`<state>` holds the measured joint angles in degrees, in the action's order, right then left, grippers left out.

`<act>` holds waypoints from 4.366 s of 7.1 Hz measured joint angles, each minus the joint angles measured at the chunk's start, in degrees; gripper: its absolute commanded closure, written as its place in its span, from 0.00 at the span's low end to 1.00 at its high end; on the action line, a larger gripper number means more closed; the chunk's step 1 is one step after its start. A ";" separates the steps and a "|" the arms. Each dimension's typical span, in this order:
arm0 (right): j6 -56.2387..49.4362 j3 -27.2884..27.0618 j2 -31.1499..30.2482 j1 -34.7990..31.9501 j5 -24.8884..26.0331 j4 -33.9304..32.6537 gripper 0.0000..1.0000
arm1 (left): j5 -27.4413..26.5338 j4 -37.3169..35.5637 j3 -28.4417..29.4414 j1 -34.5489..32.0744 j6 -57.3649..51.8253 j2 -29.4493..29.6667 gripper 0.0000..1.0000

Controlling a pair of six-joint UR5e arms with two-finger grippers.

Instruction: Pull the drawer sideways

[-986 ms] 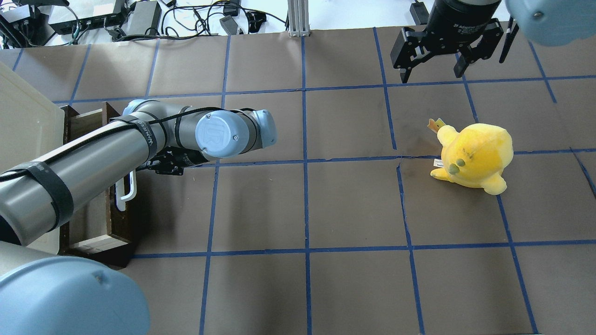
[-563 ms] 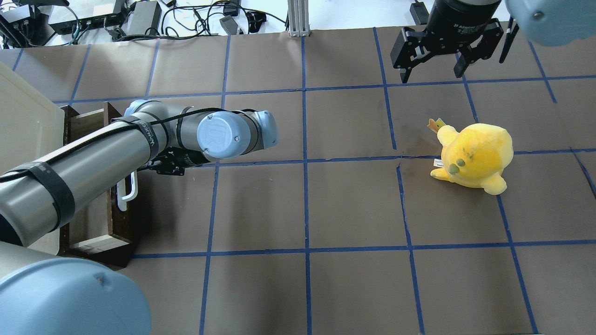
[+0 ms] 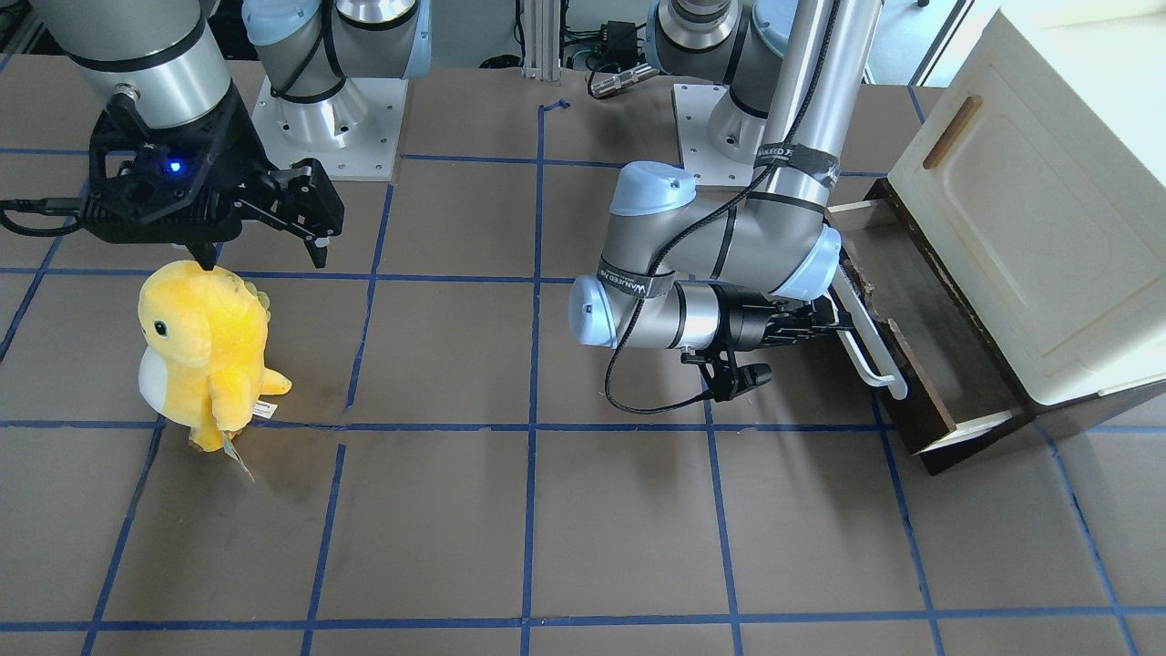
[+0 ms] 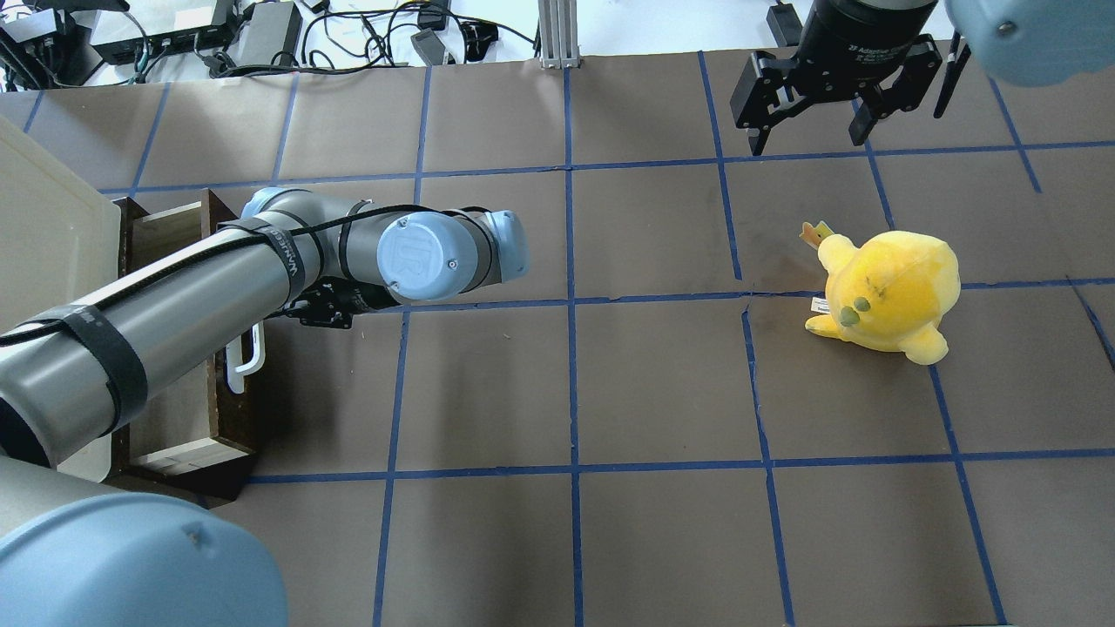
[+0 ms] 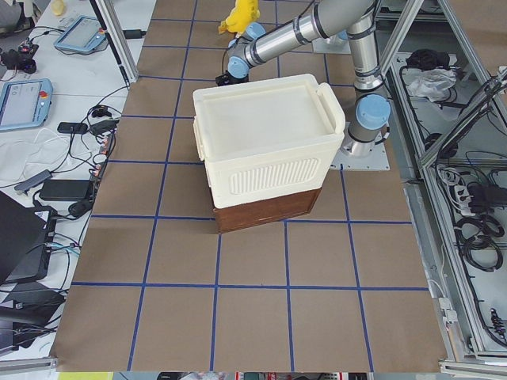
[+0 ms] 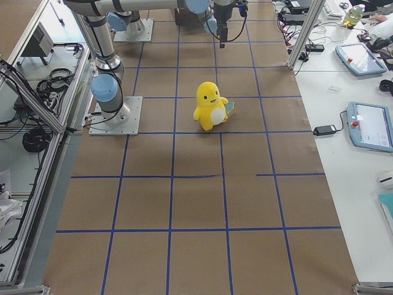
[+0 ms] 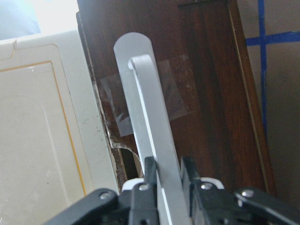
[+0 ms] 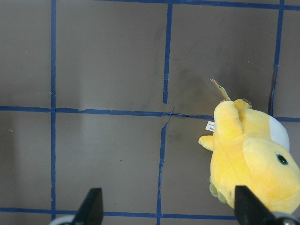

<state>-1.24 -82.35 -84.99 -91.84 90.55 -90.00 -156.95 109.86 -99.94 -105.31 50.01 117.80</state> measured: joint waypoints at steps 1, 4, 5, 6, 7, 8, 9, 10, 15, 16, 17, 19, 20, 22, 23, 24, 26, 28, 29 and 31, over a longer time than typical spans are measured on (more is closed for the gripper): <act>0.00 0.00 0.00 0.00 0.01 0.00 0.00 | 0.03 -0.16 0.04 -0.23 0.00 0.06 0.83; 0.01 0.00 0.00 0.00 -0.03 0.00 0.00 | -0.02 -0.64 0.09 -1.21 -0.20 0.07 0.82; 0.00 0.00 0.00 0.00 -0.02 0.00 0.00 | -0.01 -1.01 0.12 -1.59 -0.65 0.07 0.82; 0.00 0.00 0.00 0.00 -0.02 0.00 0.00 | 0.03 -1.58 0.21 -1.90 -1.15 0.06 0.82; 0.01 0.00 0.00 0.00 0.00 0.00 0.00 | 0.07 -1.85 0.32 -2.10 -1.42 0.06 0.82; 0.01 0.00 0.00 0.00 0.03 0.00 0.00 | 0.12 -1.96 0.39 -2.23 -1.53 0.06 0.82; 0.01 0.00 0.00 0.00 0.04 0.00 0.00 | 0.14 -2.00 0.42 -2.35 -1.59 0.06 0.82; 0.01 0.00 0.00 0.00 0.01 0.00 0.00 | 0.14 -2.01 0.44 -2.58 -1.64 0.06 0.82; 0.00 0.00 0.00 0.00 0.01 0.00 0.00 | 0.10 -2.13 0.47 -3.06 -1.67 0.07 0.67; 0.00 0.00 0.00 0.00 -0.01 0.00 0.00 | 0.07 -2.27 0.51 -3.06 -1.68 0.17 0.01; -0.01 0.00 0.00 0.00 -0.02 0.00 0.00 | 0.05 -2.42 0.52 -3.06 -1.67 0.30 0.00; -0.02 0.00 0.00 0.00 -0.03 0.00 0.00 | 0.34 -2.97 0.62 -3.06 -1.92 0.34 0.00; 0.00 0.00 0.00 0.00 -0.02 0.00 0.00 | 2.11 -4.19 1.03 -3.08 -2.59 -0.31 0.00; 0.00 0.00 0.00 0.00 -0.03 0.00 0.00 | 12.44 -11.20 3.87 -3.09 -10.57 -3.00 0.00; 0.00 0.00 -0.01 0.00 -0.02 0.00 0.00 | 19.33 -16.14 5.56 -2.94 -17.23 -5.00 0.00; 0.01 0.00 -0.01 0.00 -0.02 0.00 0.00 | 25.16 -19.26 6.78 -2.36 -23.34 -7.67 0.00; 0.00 0.00 -0.01 0.00 -0.02 0.00 0.00 | 35.58 -20.68 8.66 0.12 -30.84 -14.22 0.00; 0.01 0.00 0.00 0.00 -0.02 0.00 0.00 | 43.57 -19.81 9.50 2.62 -35.51 -20.75 0.00; 0.01 0.00 0.00 0.00 -0.02 0.00 0.00 | 46.02 -18.28 9.42 3.44 -37.43 -23.47 0.00; 0.01 0.00 0.00 0.00 -0.02 0.00 0.00 | 52.66 -15.12 9.33 6.42 -38.99 -27.57 0.00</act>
<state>-1.23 -82.35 -84.99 -91.84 90.53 -90.00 -104.28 94.73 -90.61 -98.89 11.02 90.23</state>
